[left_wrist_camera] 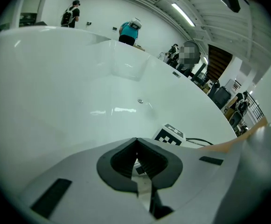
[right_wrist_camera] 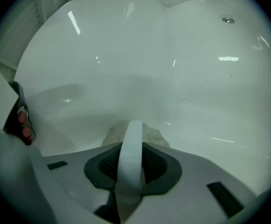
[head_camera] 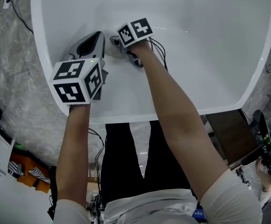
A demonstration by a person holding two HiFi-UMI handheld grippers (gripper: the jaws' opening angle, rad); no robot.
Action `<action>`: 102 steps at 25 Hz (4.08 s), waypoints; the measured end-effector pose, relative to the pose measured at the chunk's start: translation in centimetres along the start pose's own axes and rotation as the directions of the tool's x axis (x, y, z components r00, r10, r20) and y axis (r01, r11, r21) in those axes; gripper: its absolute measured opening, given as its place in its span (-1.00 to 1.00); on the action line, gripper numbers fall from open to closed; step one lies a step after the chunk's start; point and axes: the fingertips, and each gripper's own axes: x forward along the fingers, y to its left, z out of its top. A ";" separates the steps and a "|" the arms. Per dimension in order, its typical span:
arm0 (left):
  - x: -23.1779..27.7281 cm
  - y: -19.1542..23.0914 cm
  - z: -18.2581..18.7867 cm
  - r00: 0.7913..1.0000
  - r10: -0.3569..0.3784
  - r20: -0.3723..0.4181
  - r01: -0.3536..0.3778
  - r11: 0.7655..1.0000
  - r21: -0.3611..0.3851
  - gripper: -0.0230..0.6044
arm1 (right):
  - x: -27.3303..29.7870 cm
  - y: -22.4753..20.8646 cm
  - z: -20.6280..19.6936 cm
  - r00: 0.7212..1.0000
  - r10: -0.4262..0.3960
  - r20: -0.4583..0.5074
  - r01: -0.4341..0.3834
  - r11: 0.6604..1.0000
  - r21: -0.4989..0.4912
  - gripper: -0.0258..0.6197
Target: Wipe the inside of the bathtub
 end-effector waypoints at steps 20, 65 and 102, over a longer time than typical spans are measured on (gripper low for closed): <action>2.8 -0.8 -1.1 1.000 -0.008 -0.017 0.009 1.000 0.013 -0.91 | 2.0 -6.1 1.5 0.990 -0.136 0.031 0.134 0.990 0.051 -0.63; 14.1 -10.3 -4.1 0.977 -0.110 -0.181 0.125 0.989 0.073 -0.91 | -11.5 -19.4 -3.5 0.949 -0.314 0.009 0.313 0.947 0.079 -0.63; 14.6 -16.6 -3.0 0.968 -0.131 -0.215 0.157 0.981 0.111 -0.91 | -22.8 -26.3 -8.7 0.851 -0.517 -0.088 0.516 0.856 -0.033 -0.63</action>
